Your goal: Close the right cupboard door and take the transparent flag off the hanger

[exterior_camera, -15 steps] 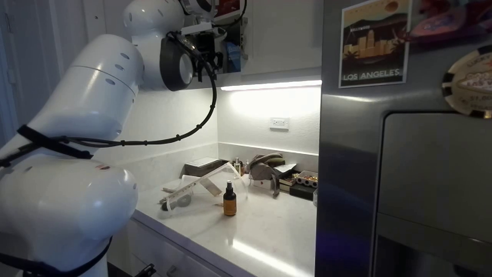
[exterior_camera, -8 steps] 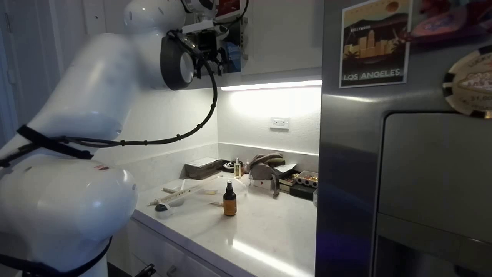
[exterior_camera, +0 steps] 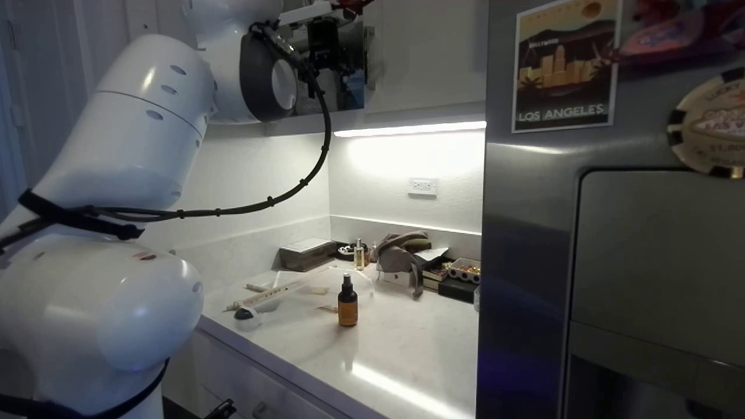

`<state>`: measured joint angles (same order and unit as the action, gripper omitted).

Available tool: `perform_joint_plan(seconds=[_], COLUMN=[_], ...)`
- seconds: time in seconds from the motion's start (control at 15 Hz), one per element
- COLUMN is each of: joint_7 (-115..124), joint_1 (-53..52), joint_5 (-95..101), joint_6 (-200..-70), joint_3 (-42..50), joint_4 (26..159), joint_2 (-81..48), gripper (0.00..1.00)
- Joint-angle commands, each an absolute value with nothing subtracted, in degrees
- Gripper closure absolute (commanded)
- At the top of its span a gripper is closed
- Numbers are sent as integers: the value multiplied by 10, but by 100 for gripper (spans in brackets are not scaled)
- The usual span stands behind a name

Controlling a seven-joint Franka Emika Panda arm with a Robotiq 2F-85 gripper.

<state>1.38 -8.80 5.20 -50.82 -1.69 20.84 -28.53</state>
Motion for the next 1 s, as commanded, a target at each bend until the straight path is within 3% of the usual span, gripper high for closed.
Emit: perform_joint_plan(seconds=[0.0, 0.93], joint_7=[5, -4], joint_1=[-74, -24], joint_5=[44, 48], joint_6=[-490, -458], joint_3=[-12, -2], joint_4=[210, 206], joint_2=[-251, -127], gripper=[0, 0])
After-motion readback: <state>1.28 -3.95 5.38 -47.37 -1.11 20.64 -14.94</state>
